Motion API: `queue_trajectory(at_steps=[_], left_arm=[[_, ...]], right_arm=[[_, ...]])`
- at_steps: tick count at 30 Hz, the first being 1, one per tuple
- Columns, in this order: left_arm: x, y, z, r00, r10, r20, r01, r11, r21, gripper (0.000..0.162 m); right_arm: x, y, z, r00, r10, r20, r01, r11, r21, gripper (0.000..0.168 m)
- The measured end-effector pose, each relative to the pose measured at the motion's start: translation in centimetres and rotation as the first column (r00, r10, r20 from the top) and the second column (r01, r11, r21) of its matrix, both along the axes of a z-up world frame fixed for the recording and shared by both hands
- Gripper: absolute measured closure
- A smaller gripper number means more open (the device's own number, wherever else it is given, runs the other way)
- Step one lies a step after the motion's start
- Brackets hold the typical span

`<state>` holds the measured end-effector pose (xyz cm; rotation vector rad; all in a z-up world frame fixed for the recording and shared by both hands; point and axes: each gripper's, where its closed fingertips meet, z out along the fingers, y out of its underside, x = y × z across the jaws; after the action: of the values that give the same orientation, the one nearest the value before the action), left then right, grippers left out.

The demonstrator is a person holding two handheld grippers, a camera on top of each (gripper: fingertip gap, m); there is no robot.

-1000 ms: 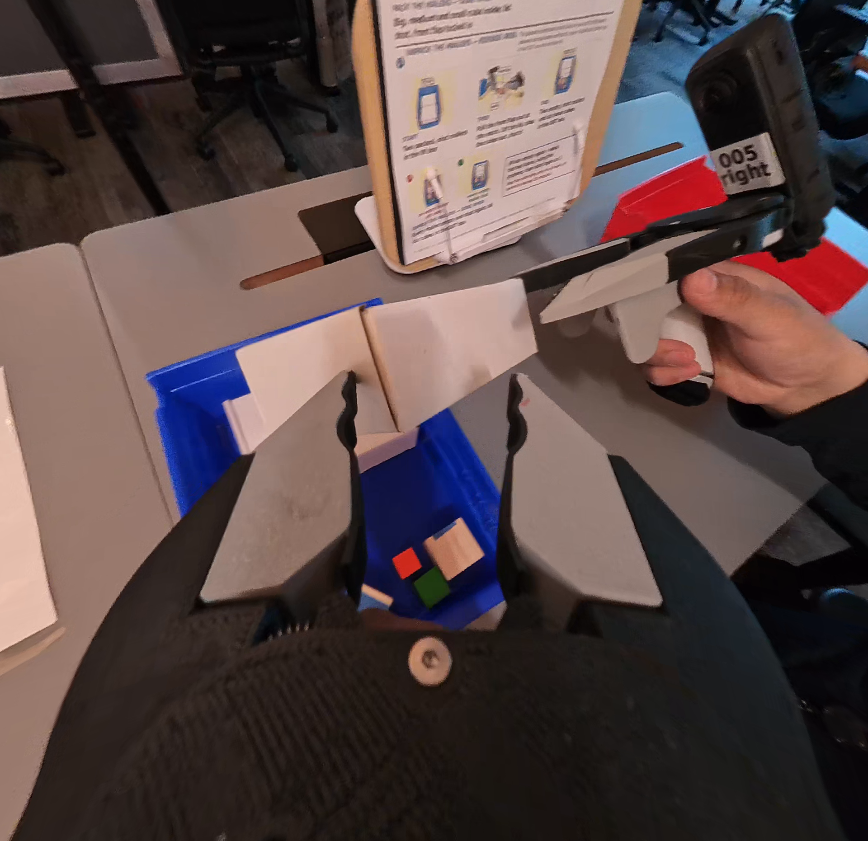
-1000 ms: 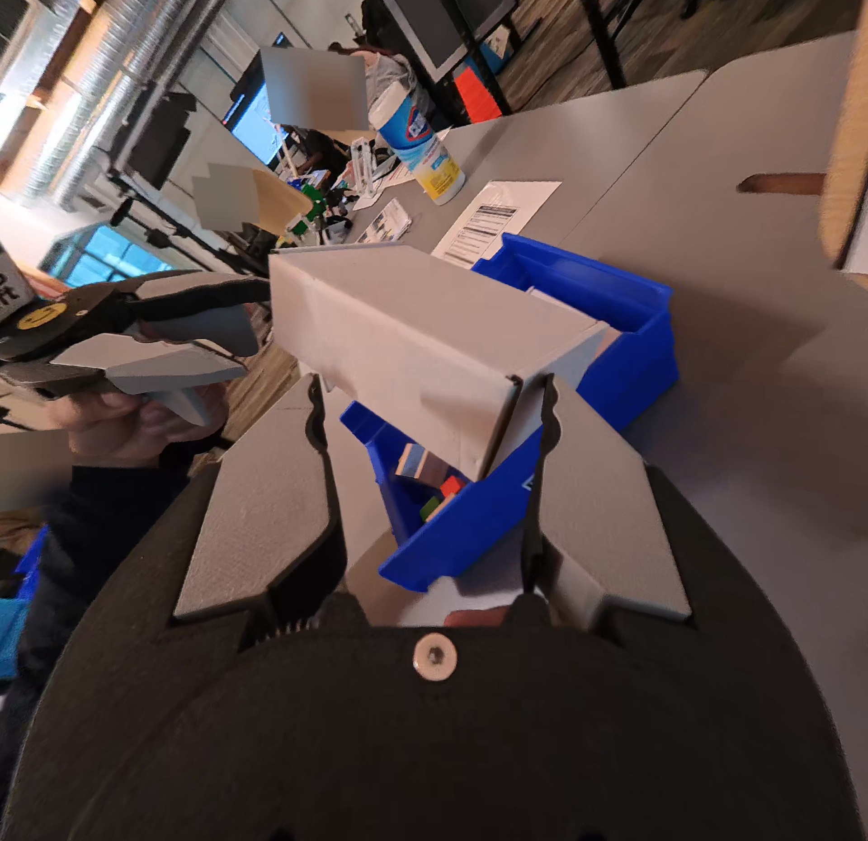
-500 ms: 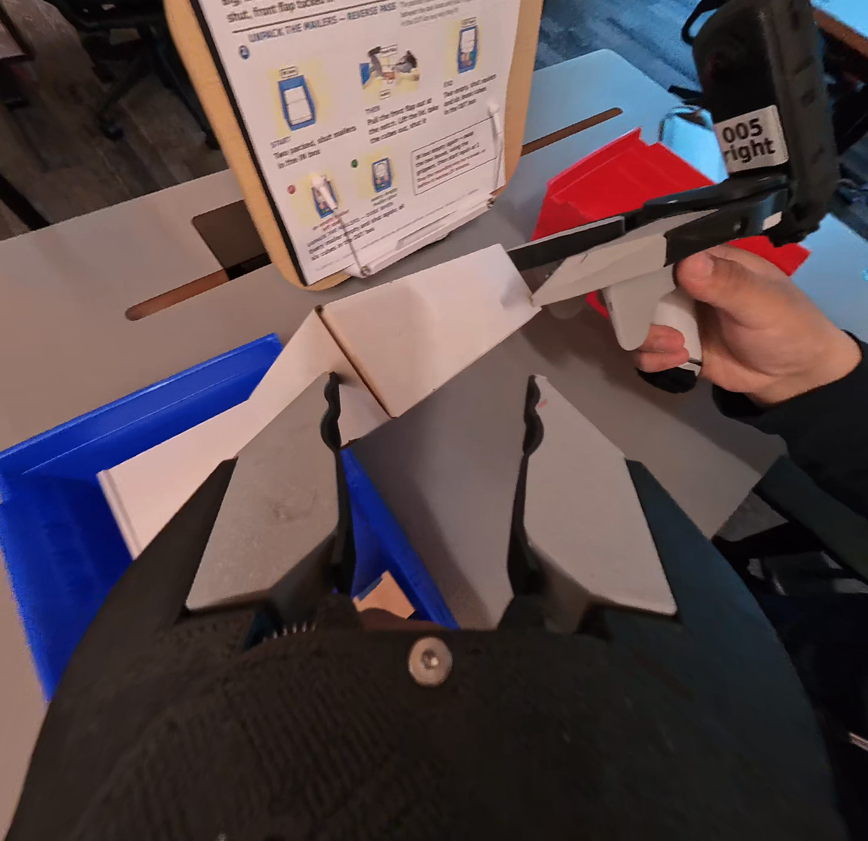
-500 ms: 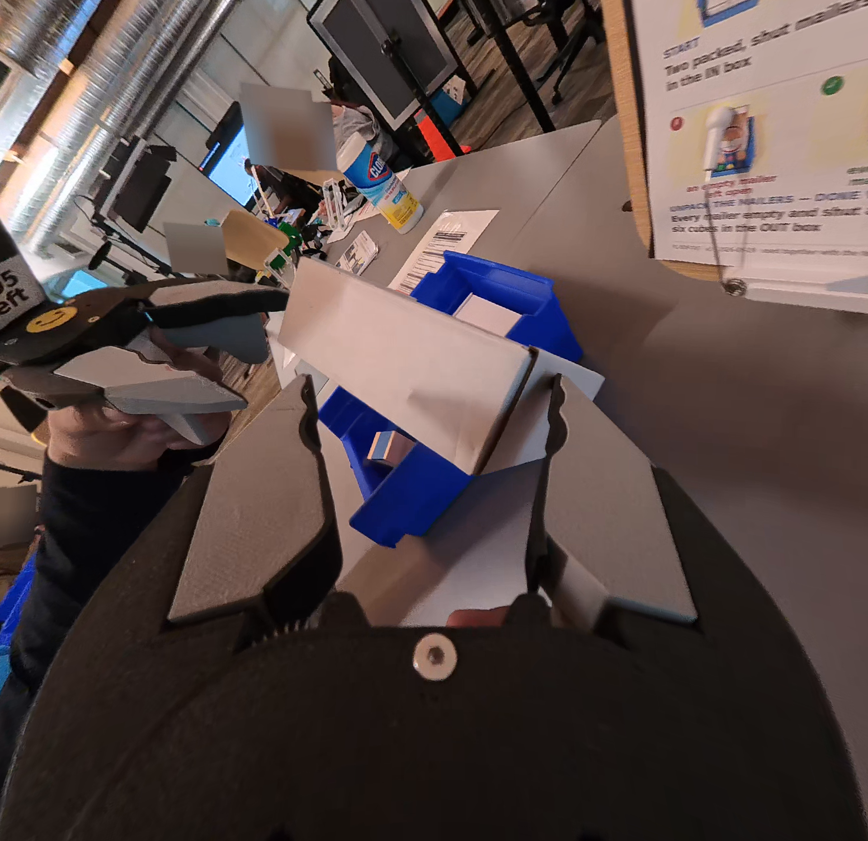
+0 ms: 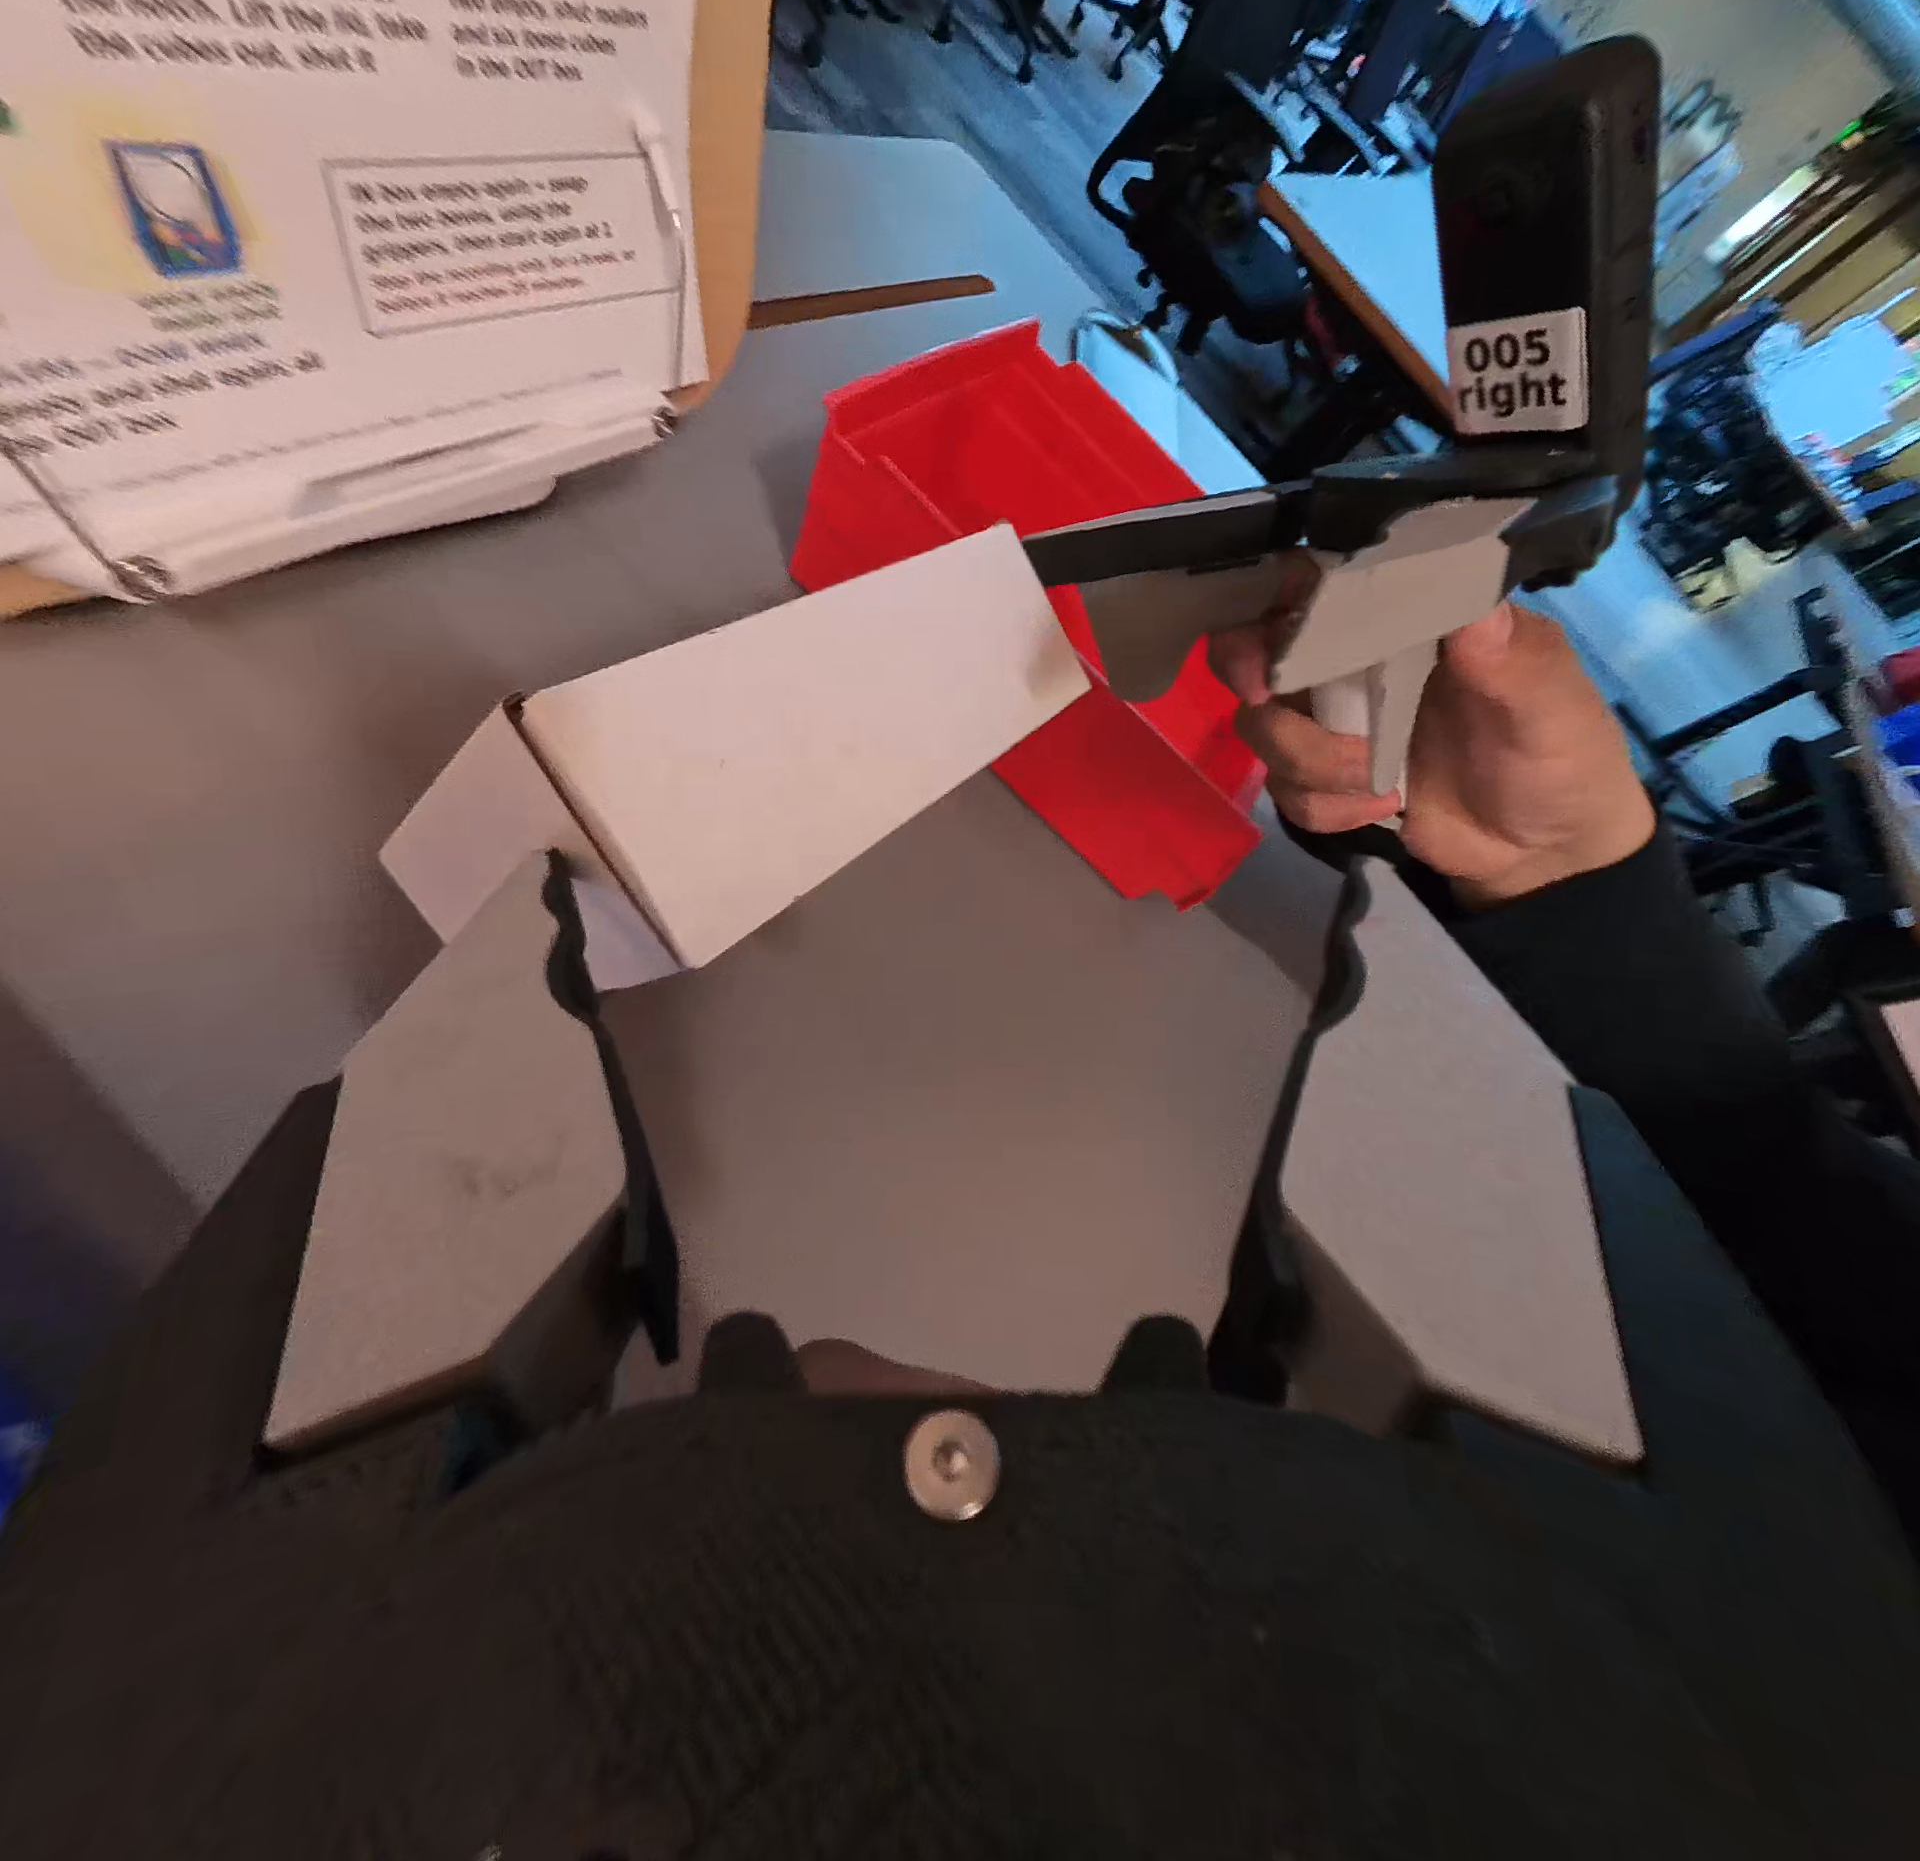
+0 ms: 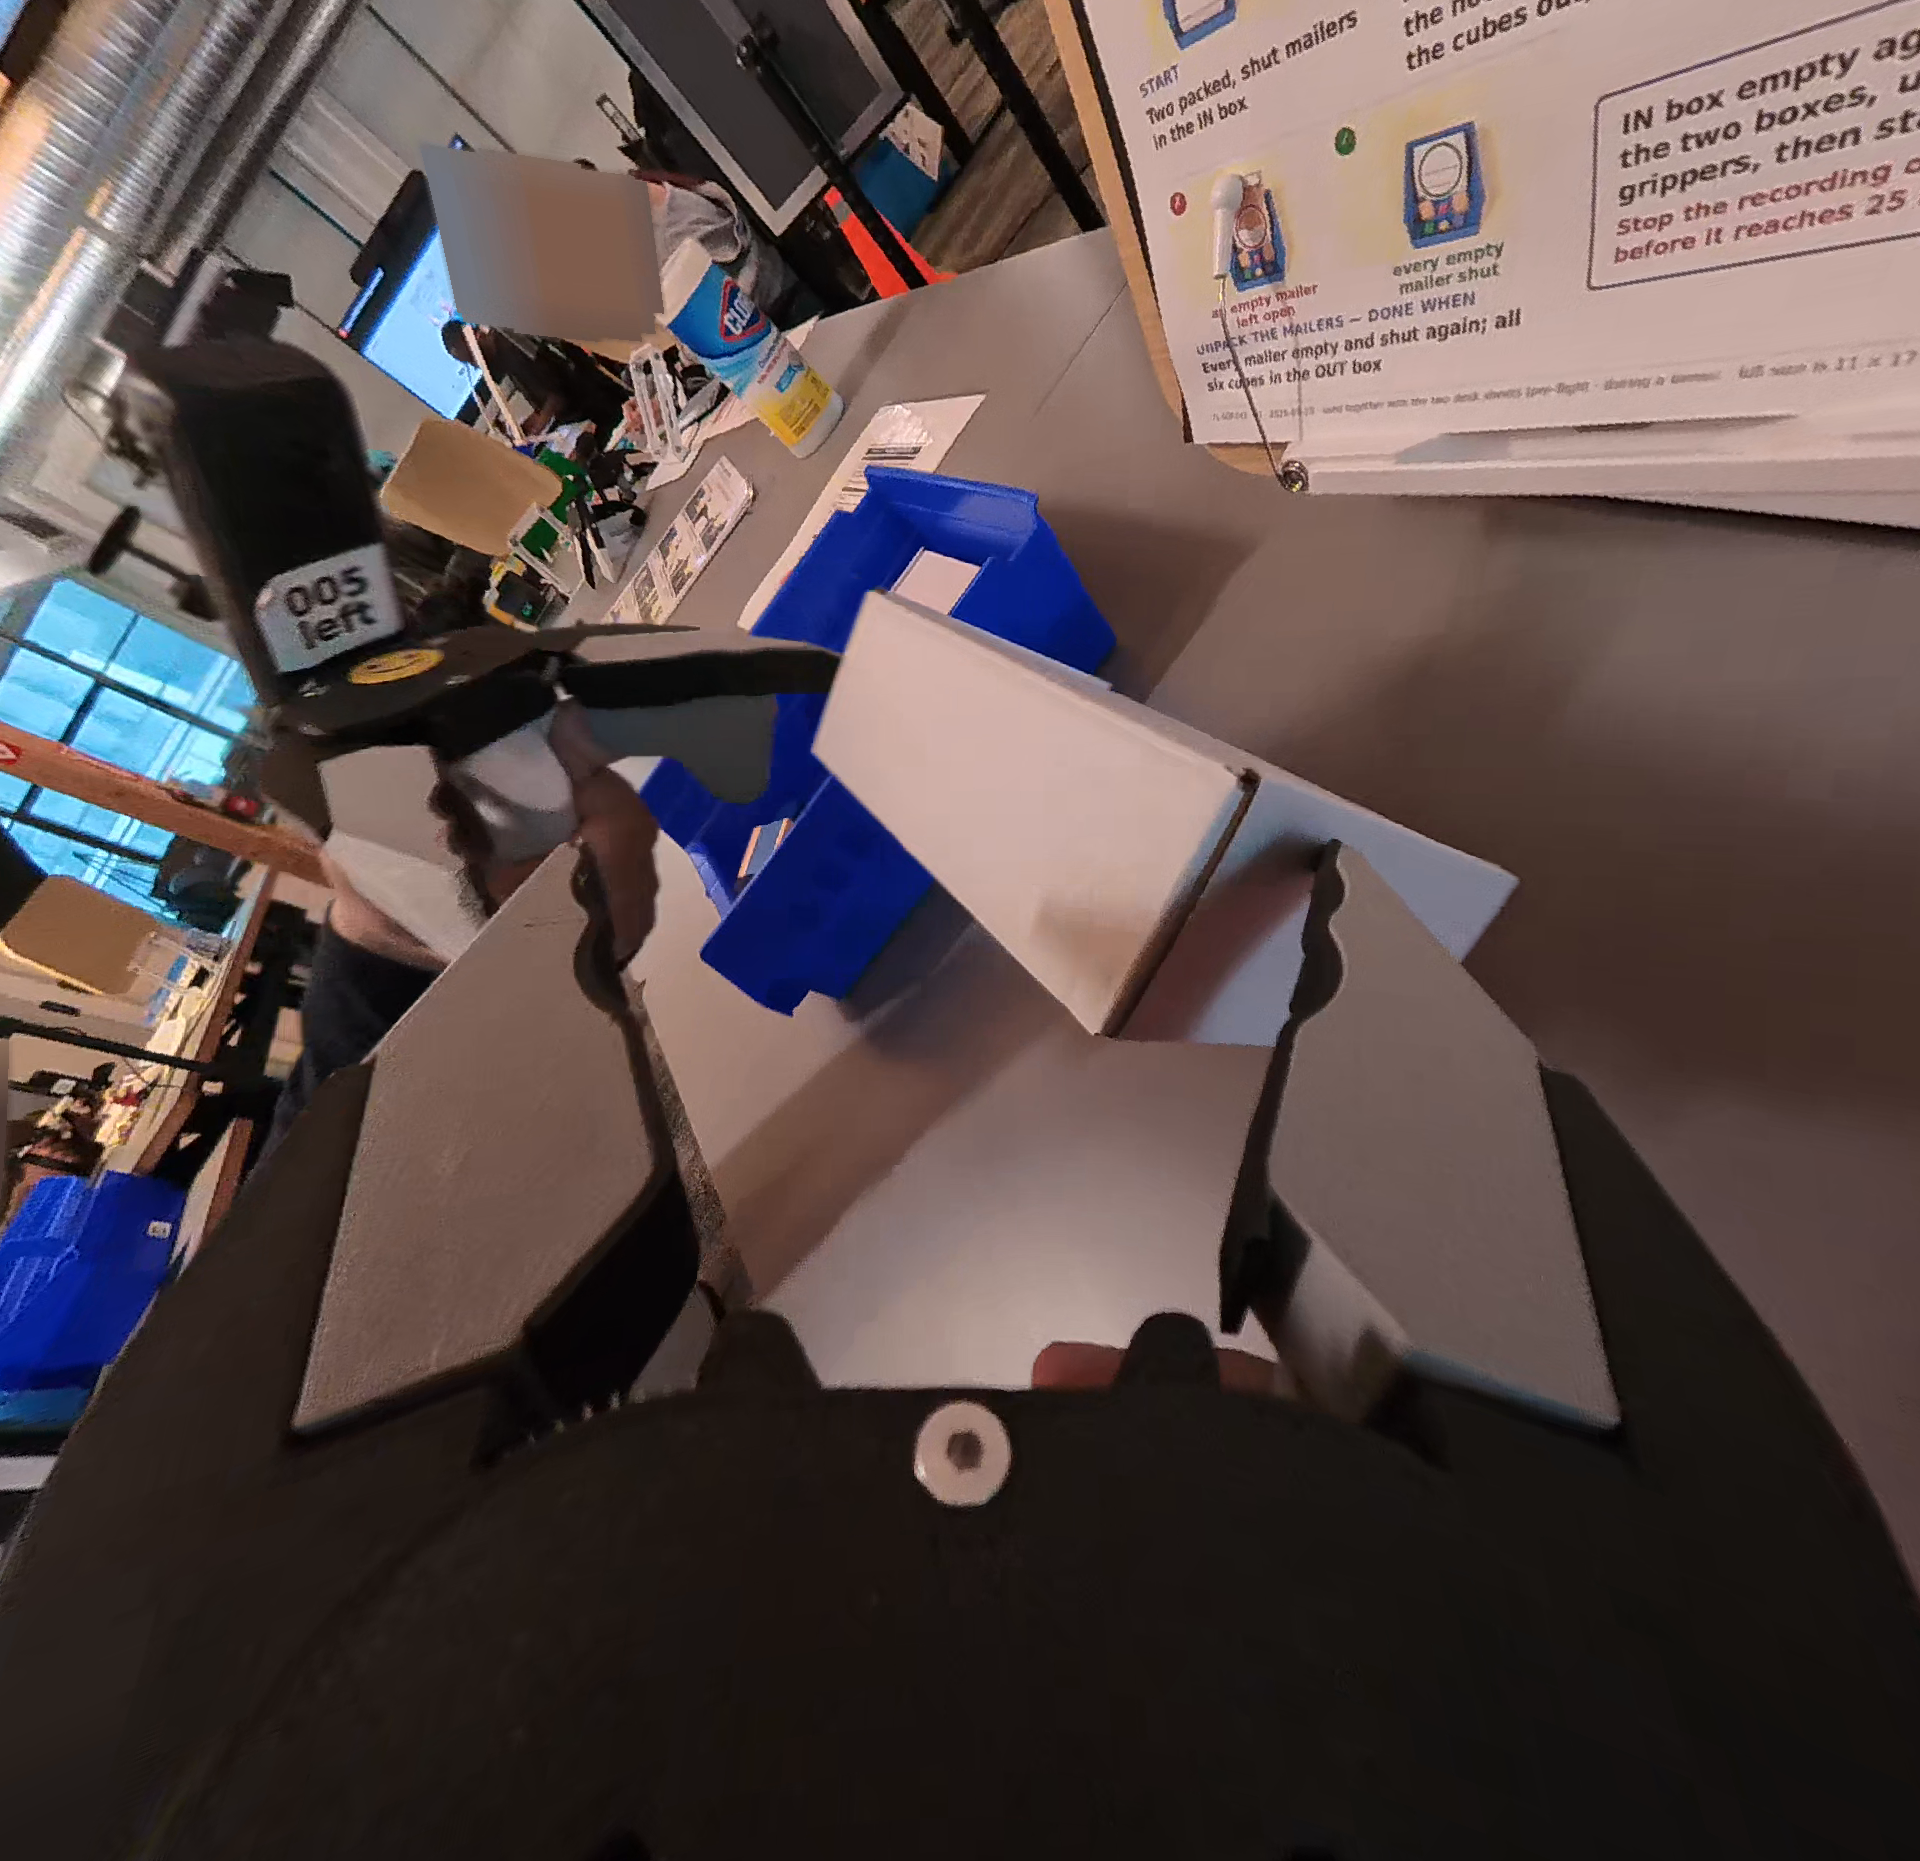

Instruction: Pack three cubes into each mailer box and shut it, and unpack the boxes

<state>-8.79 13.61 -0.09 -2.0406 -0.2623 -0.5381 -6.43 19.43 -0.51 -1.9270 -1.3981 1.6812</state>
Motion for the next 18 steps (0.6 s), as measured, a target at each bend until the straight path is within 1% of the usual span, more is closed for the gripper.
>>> queue_trajectory(at_steps=[4,6,8,10,12,14,17,18], left_arm=[[1.2,0.6,-1.3,0.993,-0.021,0.114,0.015,0.998,0.055,0.013],[1.8,0.4,-1.5,0.986,-0.037,0.160,0.021,0.995,0.102,0.012],[2.6,0.0,-1.6,0.985,-0.057,0.165,0.032,0.989,0.147,0.013],[3.5,-0.7,-2.1,0.990,-0.074,0.116,0.053,0.983,0.177,0.014],[4.9,-1.4,-3.4,0.994,-0.106,0.030,0.100,0.981,0.166,0.014],[6.3,-2.4,-5.6,0.989,-0.144,-0.040,0.148,0.981,0.125,0.014],[8.0,-3.8,-9.5,0.980,-0.184,-0.070,0.187,0.981,0.041,0.016],[8.2,-4.2,-10.0,0.981,-0.177,-0.077,0.182,0.982,0.057,0.022]], right_arm=[[2.0,-0.5,-0.6,0.999,0.034,-0.004,-0.034,0.999,0.016,0.029],[2.8,-0.9,-1.4,0.999,0.046,0.001,-0.046,0.998,0.032,0.026],[3.6,-1.3,-2.3,0.998,0.056,0.006,-0.057,0.997,0.050,0.023],[4.2,-1.7,-3.0,0.998,0.064,-0.002,-0.064,0.995,0.072,0.021],[4.9,-2.2,-4.0,0.998,0.063,-0.013,-0.061,0.990,0.130,0.021],[5.9,-2.9,-5.6,0.997,0.073,-0.010,-0.070,0.980,0.188,0.021],[7.8,-4.4,-8.6,0.995,0.103,0.013,-0.103,0.966,0.236,0.021],[8.4,-4.7,-9.2,0.995,0.098,-0.002,-0.094,0.961,0.259,0.030]])
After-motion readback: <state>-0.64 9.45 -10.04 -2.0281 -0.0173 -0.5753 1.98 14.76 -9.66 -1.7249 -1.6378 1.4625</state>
